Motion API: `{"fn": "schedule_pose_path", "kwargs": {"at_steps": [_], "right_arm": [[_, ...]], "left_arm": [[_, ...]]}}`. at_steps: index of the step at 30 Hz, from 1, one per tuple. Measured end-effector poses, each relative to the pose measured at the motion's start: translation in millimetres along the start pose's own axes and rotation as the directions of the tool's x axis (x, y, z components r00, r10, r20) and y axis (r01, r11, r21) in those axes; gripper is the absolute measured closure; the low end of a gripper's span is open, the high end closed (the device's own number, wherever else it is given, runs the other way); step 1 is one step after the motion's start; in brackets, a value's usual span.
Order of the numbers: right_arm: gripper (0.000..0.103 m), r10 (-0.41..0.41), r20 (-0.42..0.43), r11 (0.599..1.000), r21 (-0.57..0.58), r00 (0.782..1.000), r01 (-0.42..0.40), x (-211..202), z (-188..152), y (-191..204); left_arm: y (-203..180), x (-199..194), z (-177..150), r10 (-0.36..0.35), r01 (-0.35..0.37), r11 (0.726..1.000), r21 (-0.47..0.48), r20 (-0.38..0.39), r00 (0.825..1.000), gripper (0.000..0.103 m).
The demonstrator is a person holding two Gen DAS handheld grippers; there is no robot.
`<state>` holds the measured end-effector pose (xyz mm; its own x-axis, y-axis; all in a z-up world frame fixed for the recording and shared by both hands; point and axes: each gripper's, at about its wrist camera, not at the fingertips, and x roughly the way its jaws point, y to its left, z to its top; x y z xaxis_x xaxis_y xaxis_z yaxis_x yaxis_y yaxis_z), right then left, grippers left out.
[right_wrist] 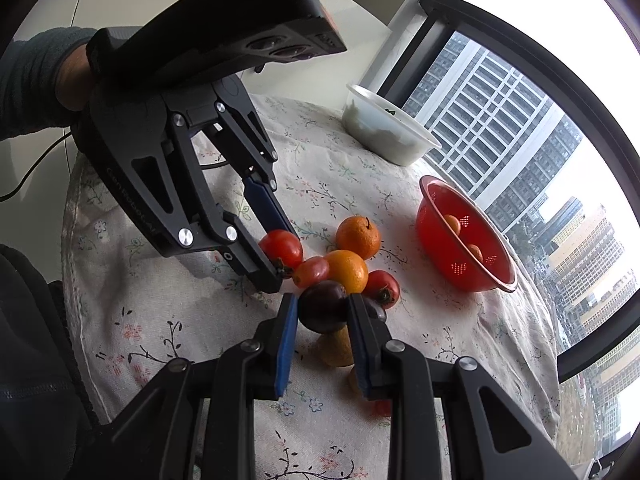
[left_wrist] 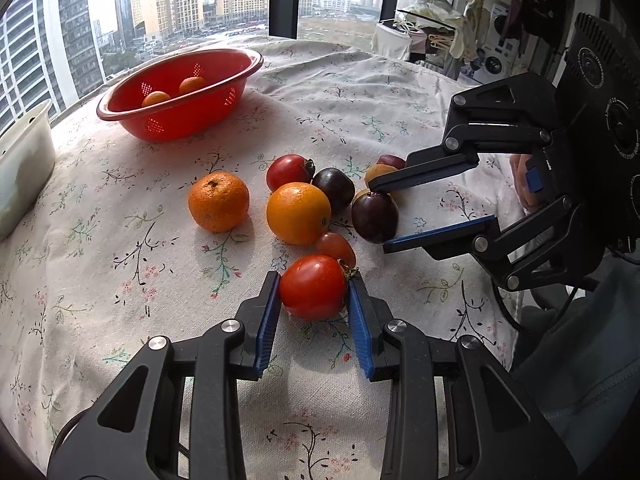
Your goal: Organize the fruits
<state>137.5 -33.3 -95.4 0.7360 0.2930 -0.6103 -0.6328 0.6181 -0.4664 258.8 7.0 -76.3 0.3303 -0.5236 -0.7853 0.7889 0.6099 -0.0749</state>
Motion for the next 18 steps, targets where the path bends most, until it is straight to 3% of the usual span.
{"fn": "schedule_pose_path", "kwargs": {"at_steps": [18], "right_arm": [[0.076, -0.016, 0.020, 0.999, 0.042, 1.000, 0.015, -6.2, 0.5, -12.7]], "left_arm": [[14.8, -26.3, 0.6, 0.025, -0.024, 0.999, -0.029, 0.059, 0.998, 0.072]]}}
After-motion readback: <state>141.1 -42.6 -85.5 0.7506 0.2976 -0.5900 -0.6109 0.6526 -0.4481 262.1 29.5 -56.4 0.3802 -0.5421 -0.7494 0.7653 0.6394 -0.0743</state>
